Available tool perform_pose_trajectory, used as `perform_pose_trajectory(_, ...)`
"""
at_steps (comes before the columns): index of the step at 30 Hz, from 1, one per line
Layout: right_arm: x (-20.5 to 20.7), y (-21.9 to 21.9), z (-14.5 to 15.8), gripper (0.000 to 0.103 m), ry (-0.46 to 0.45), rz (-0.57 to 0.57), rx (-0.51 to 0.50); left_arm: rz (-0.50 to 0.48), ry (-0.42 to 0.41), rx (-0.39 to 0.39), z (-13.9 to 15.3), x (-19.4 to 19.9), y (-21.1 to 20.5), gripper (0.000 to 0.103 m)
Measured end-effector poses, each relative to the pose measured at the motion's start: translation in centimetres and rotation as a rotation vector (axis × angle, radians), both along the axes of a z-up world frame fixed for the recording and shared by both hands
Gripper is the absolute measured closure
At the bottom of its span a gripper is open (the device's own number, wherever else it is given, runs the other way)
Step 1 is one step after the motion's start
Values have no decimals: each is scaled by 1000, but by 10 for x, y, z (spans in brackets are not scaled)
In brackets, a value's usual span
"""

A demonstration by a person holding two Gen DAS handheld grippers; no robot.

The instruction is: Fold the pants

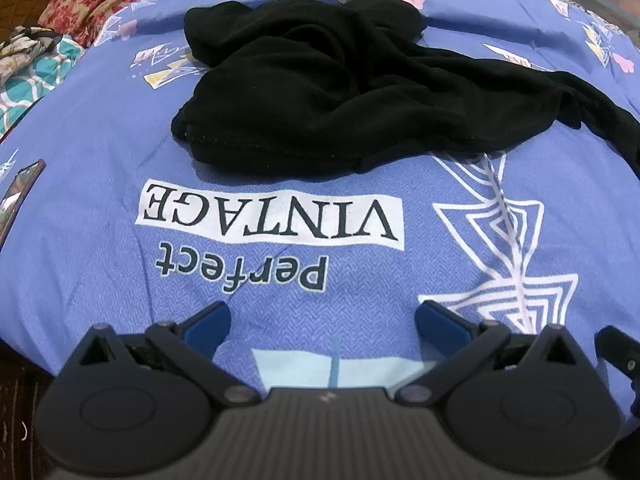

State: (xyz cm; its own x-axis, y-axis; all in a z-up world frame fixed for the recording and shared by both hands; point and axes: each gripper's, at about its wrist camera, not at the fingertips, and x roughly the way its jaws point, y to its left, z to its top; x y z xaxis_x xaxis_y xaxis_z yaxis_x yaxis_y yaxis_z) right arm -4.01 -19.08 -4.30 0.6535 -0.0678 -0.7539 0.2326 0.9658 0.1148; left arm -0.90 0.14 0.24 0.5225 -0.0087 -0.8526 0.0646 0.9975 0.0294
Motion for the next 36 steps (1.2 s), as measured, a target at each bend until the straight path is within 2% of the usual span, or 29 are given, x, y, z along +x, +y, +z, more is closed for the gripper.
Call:
perform_pose_trajectory(20, -1, 6, 3, 0, 0, 29, -53, -22, -23, 26, 4, -5, -2, 0)
perform_pose_trajectory(30, -4, 13, 17, 0, -89, 75, -91, -63, -111, 55, 17, -12, -5, 0)
perform_pose_trajectory(36, -3, 11, 17, 0, -86, 68, -84, -56, -110, 59, 17, -10, -5, 0)
